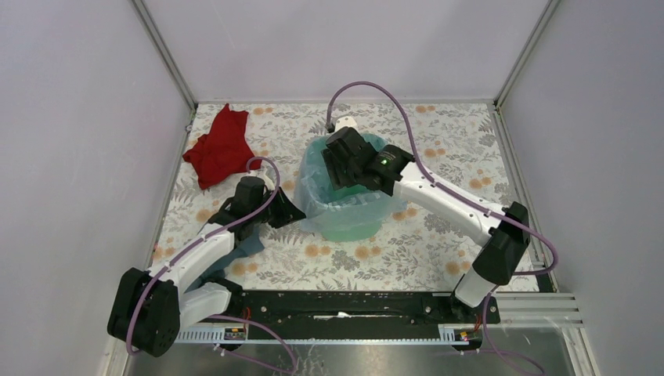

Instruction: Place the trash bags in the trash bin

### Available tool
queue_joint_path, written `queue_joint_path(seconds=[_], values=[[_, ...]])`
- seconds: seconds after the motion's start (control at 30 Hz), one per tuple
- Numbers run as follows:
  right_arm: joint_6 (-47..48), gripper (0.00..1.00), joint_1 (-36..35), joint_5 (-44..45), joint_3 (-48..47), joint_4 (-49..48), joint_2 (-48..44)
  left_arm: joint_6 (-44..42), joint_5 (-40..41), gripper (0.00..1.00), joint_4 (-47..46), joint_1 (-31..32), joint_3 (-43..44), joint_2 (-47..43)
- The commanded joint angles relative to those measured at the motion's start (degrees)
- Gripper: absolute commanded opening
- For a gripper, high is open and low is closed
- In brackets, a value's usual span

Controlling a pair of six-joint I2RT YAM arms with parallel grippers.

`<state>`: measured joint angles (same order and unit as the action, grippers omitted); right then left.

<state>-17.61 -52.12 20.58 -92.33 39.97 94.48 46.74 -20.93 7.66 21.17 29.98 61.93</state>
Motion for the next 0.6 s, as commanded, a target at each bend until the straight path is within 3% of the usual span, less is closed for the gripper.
queue_joint_path(seconds=[0.0, 0.23, 0.43, 0.57], values=[[-0.35, 0.63, -0.17, 0.50, 0.36, -8.93, 1.72, -0.39, 0.17, 0.12, -1.42, 0.15, 1.98, -1.19], [-4.08, 0.69, -0.07, -15.92, 3.87, -26.20, 2.04, 0.13, 0.00, 0.12, -0.97, 0.23, 2.34, -1.77], [-1.45, 0.86, 1.30, -1.24, 8.61, -17.33, -1.39, -0.25, 0.45, 0.13, 0.42, 0.30, 2.96, -3.13], [0.07, 0.90, 6.68, -0.72, 14.89, -16.48, -5.55, -0.63, 0.27, 0.16, 0.58, 0.36, 3.14, -3.09]])
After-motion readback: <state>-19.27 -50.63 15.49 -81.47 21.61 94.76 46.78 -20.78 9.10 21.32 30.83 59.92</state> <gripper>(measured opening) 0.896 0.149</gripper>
